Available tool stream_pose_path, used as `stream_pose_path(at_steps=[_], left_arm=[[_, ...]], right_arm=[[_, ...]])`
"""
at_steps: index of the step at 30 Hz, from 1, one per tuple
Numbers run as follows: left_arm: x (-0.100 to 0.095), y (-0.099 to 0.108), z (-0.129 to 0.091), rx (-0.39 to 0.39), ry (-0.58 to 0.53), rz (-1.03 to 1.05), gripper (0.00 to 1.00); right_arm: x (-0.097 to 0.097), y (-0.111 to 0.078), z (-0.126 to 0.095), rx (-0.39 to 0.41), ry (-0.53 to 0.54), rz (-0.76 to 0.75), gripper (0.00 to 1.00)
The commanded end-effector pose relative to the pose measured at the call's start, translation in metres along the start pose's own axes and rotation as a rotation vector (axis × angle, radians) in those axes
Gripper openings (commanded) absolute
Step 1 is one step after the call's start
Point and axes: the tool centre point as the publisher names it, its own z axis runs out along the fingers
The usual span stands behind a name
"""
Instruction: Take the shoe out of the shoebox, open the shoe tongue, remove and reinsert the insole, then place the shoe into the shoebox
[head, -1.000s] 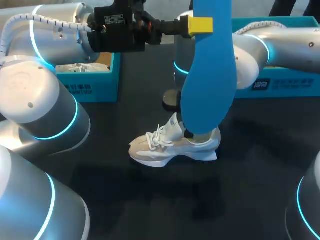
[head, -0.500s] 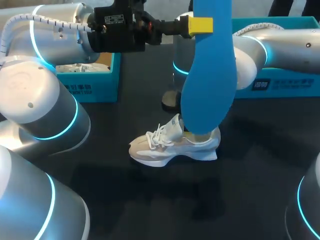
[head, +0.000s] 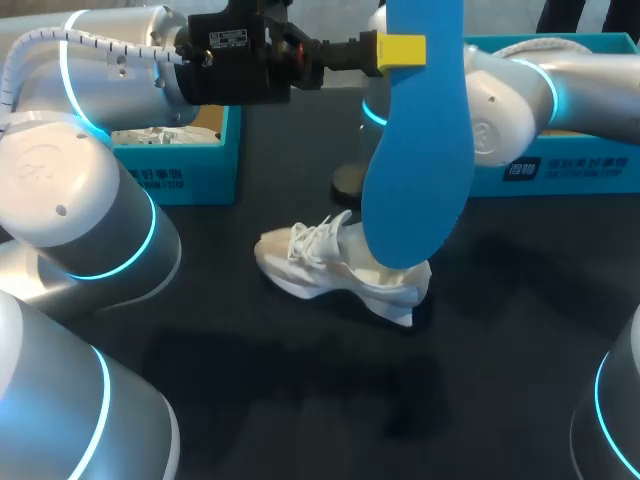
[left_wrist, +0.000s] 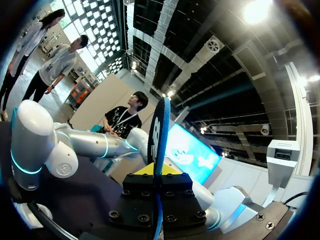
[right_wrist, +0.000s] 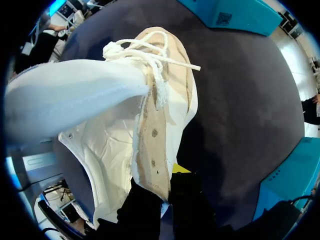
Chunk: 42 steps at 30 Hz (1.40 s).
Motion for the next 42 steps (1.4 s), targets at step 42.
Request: stream_pose_path(at_steps=[42], left_arm=[[0.000,0.001,0.000,0.004,0.002,0.001,0.00]], right_arm=[[0.050,-0.009,-0.005,-0.200,0.042,0.817,0.00]])
